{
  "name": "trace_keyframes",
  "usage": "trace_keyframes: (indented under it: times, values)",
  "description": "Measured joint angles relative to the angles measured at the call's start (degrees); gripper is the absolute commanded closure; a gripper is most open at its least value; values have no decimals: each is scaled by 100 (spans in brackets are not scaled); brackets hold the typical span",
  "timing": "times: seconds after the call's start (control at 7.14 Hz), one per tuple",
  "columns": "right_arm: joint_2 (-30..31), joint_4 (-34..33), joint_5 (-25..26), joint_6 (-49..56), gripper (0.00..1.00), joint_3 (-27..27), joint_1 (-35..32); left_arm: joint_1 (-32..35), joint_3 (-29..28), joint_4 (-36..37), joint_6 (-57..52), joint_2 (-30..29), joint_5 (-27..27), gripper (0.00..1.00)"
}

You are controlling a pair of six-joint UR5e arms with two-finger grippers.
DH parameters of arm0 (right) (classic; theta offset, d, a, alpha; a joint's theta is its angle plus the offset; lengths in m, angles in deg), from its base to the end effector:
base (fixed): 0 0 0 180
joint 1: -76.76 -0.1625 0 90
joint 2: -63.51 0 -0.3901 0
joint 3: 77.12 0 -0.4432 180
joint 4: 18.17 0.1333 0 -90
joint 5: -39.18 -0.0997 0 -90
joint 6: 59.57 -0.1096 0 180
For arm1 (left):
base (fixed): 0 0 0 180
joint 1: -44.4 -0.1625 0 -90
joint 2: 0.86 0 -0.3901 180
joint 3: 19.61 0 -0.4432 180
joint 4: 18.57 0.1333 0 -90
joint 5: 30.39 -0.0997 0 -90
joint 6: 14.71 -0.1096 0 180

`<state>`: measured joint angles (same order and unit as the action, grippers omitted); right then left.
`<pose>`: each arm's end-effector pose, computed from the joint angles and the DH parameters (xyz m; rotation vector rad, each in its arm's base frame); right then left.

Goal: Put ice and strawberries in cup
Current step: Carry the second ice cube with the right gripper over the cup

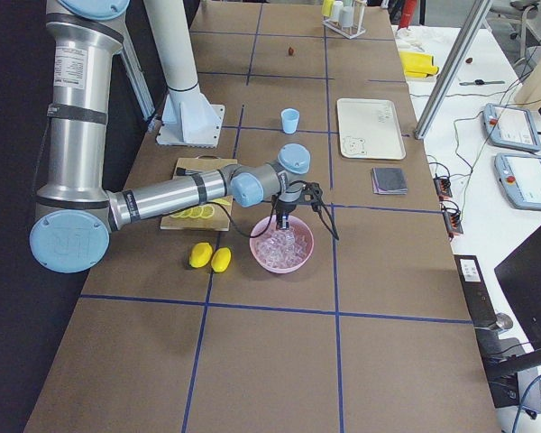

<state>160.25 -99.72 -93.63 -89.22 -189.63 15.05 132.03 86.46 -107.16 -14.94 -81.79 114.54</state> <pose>-0.1874 -0.4722 0.4619 -0.0040 -0.8386 -0.1355 -0.0236 -0.4851 0.5467 0.0721 0.9597 0.0886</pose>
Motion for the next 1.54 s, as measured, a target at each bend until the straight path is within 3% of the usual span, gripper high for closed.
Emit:
trace_keyframes:
  times: [0.28,0.56,0.84,1.12,1.54]
  values:
    - [-456,-378,-354,-687,99,-708,-255,0,9,0,-1,-2,0,0]
    - [-1818,-478,-347,-2896,99,-801,406,0,31,0,4,1,0,0]
    - [-3377,-497,670,-4898,99,-351,1677,0,45,0,5,0,0,0]
    - [-4564,-475,1734,-5806,99,557,2632,0,47,0,5,5,0,0]
    - [-5165,61,2382,-6031,95,1707,3045,0,45,8,5,7,2,0]
